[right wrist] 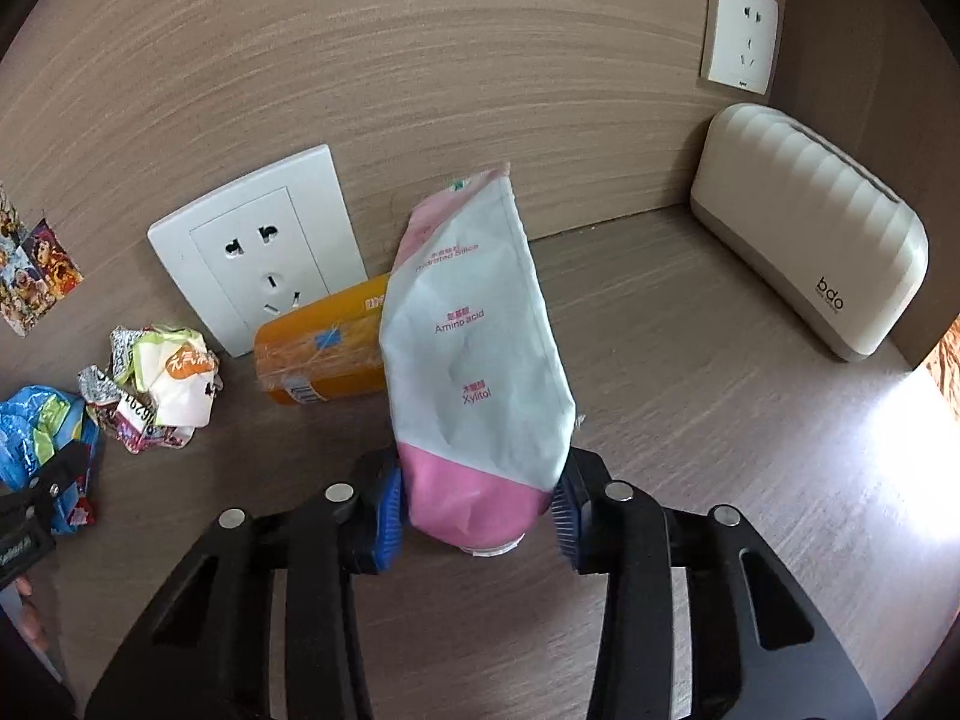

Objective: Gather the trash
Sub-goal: 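Grasp the blue chip bag with the left tool while the right tool grasps the pink-white cup, then carry blue bag and pink cup over the white bin and open both tools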

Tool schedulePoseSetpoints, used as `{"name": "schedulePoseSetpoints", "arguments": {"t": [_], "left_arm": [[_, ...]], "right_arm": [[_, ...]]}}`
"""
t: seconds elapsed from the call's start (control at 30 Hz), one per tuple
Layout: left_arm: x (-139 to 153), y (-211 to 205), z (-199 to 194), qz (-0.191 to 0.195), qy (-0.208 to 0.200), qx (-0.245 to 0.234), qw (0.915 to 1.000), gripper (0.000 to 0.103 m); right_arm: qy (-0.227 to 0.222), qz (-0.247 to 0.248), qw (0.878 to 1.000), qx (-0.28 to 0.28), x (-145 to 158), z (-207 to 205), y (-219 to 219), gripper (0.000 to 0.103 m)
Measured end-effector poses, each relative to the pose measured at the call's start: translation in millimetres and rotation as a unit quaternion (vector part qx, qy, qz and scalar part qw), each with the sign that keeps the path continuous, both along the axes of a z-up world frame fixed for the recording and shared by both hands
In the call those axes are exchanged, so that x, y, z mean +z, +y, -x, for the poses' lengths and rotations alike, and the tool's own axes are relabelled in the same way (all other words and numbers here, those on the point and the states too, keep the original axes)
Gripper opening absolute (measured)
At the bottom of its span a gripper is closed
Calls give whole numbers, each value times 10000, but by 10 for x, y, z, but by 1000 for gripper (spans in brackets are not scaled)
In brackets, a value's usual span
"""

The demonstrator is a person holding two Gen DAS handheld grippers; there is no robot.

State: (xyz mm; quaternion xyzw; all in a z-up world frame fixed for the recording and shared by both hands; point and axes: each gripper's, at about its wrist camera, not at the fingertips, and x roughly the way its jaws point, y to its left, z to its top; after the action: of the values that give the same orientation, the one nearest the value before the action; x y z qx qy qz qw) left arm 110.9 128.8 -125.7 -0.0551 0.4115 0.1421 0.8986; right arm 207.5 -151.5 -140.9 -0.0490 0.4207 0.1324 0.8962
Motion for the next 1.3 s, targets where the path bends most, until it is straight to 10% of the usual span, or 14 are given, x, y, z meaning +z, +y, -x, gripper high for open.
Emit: {"name": "schedulePoseSetpoints", "arguments": {"t": [0.4,0.77,1.3], "left_arm": [[254,-151,303,149,-178,-364,9991,76],[602,-1138,770,171,-303,-1643,9858,76],[483,-3474,1167,258,-165,-4080,9125,76]], "right_arm": [[-161,-522,9985,30,271,556,-306,41],[-282,-925,9945,-410,645,1427,-963,36],[-324,-698,9735,-2154,683,2599,-2547,36]]}}
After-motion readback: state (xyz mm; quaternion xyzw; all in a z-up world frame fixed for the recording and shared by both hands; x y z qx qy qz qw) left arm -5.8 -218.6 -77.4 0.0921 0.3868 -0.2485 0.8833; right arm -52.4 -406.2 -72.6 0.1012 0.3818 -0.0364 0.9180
